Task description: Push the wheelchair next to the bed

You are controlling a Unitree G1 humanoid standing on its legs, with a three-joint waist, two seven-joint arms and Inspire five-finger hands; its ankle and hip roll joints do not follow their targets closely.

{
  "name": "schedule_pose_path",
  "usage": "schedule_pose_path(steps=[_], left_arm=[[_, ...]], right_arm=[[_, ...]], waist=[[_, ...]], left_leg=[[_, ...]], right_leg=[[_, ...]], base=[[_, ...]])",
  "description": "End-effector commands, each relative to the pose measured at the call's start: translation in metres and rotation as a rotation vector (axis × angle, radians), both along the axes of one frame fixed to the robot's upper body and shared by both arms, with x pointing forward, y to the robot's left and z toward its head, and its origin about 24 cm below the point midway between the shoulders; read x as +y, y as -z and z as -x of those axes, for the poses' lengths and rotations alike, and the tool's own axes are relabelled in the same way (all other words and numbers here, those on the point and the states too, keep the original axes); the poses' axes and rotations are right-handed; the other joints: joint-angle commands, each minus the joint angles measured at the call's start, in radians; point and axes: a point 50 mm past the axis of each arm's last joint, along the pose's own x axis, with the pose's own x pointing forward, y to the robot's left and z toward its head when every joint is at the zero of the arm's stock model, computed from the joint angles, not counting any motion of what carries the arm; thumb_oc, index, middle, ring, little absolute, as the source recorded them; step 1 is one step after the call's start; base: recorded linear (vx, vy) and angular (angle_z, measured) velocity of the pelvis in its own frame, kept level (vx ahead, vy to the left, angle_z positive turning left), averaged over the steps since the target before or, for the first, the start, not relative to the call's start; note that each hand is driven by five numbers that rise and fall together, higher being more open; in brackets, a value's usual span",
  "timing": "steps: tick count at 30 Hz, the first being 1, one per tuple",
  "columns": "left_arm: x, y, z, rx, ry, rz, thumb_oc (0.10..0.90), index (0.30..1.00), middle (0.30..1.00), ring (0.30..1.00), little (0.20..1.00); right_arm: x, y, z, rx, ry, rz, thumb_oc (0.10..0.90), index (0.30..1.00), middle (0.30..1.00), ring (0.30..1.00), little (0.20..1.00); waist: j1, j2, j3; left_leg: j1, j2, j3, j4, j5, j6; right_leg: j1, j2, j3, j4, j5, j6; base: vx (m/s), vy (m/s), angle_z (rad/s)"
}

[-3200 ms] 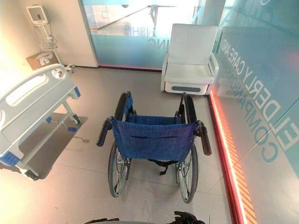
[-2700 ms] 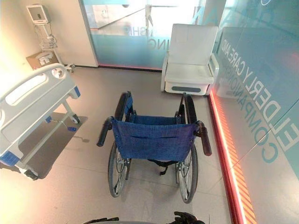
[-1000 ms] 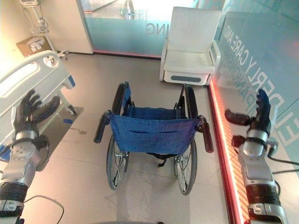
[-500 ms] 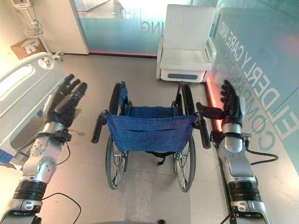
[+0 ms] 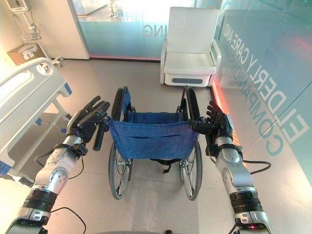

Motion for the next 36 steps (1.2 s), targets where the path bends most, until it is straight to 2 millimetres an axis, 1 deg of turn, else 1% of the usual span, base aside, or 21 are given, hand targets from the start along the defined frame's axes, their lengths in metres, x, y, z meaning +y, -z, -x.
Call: schedule_pose_path(steps=[1,3,5,10,16,21,27,31,36], left_arm=[[0.001,-0.043,-0.019,-0.214,-0.04,-0.136,0.8,0.9,0.9,0.9,0.9],[0.0,-0.045,-0.018,-0.232,-0.05,-0.171,0.8,0.9,0.9,0.9,0.9],[-0.002,-0.052,-0.017,-0.267,-0.065,-0.218,0.8,0.9,0.9,0.9,0.9],[-0.004,-0.053,-0.017,-0.276,-0.078,-0.215,0.8,0.9,0.9,0.9,0.9],[-0.003,-0.054,-0.016,-0.288,-0.136,-0.217,0.8,0.9,0.9,0.9,0.9],[-0.004,-0.053,-0.013,-0.296,-0.132,-0.21,0.8,0.9,0.9,0.9,0.9],[-0.004,-0.055,-0.012,-0.317,-0.149,-0.217,0.8,0.9,0.9,0.9,0.9],[-0.005,-0.057,-0.01,-0.327,-0.153,-0.21,0.8,0.9,0.9,0.9,0.9],[-0.007,-0.056,-0.008,-0.316,-0.118,-0.187,0.8,0.9,0.9,0.9,0.9]], right_arm=[[0.016,-0.014,-0.012,-0.072,-0.041,-0.011,0.8,0.9,0.9,0.9,0.9],[0.016,-0.014,-0.012,-0.076,-0.023,-0.008,0.8,0.9,0.9,0.9,0.9],[0.014,-0.012,-0.011,-0.078,0.015,0.008,0.8,0.9,0.9,0.9,0.9],[0.013,-0.007,-0.011,-0.051,0.046,-0.001,0.8,0.9,0.9,0.9,0.9],[0.004,0.013,-0.006,0.034,0.183,-0.064,0.8,0.9,0.9,0.9,0.9],[0.002,0.026,-0.001,0.089,0.241,-0.096,0.8,0.9,0.9,0.9,0.9],[0.002,0.034,0.002,0.121,0.255,-0.109,0.8,0.9,0.9,0.9,0.9],[0.006,0.038,0.005,0.132,0.226,-0.097,0.8,0.9,0.9,0.9,0.9],[0.011,0.045,0.008,0.179,0.149,-0.126,0.8,0.9,0.9,0.9,0.9]], waist=[[0.01,-0.032,-0.096],[0.012,-0.032,-0.096],[0.015,-0.033,-0.093],[0.018,-0.034,-0.091],[0.023,-0.035,-0.09],[0.028,-0.031,-0.088],[0.028,-0.029,-0.083],[0.027,-0.028,-0.081],[0.027,-0.03,-0.078]], left_leg=[[-0.015,-0.031,0.016,0.003,-0.027,-0.021],[-0.017,-0.032,0.014,0.003,-0.027,-0.021],[-0.018,-0.031,0.011,0.003,-0.026,-0.021],[-0.02,-0.031,0.008,0.003,-0.025,-0.022],[-0.02,-0.031,0.0,0.003,-0.025,-0.023],[-0.02,-0.031,-0.004,0.003,-0.023,-0.024],[-0.021,-0.032,-0.01,0.003,-0.022,-0.023],[-0.024,-0.033,-0.011,0.003,-0.021,-0.024],[-0.024,-0.033,-0.011,0.003,-0.02,-0.024]], right_leg=[[-0.009,-0.028,-0.032,0.001,0.046,0.027],[-0.009,-0.027,-0.03,0.001,0.045,0.026],[-0.01,-0.025,-0.029,0.001,0.045,0.025],[-0.008,-0.025,-0.03,0.001,0.044,0.024],[-0.006,-0.023,-0.031,0.001,0.042,0.023],[-0.004,-0.023,-0.034,0.001,0.041,0.021],[-0.003,-0.022,-0.032,0.001,0.042,0.02],[-0.005,-0.023,-0.031,0.001,0.042,0.021],[-0.004,-0.026,-0.037,0.001,0.042,0.023]], base=[[0.0,0.0,0.0],[0.0,0.0,0.0],[0.0,0.0,0.0],[0.0,0.0,0.0],[0.0,0.0,0.0],[0.0,0.0,0.0],[-0.01,0.004,0.03],[0.0,0.003,0.01],[0.0,0.0,0.0]])
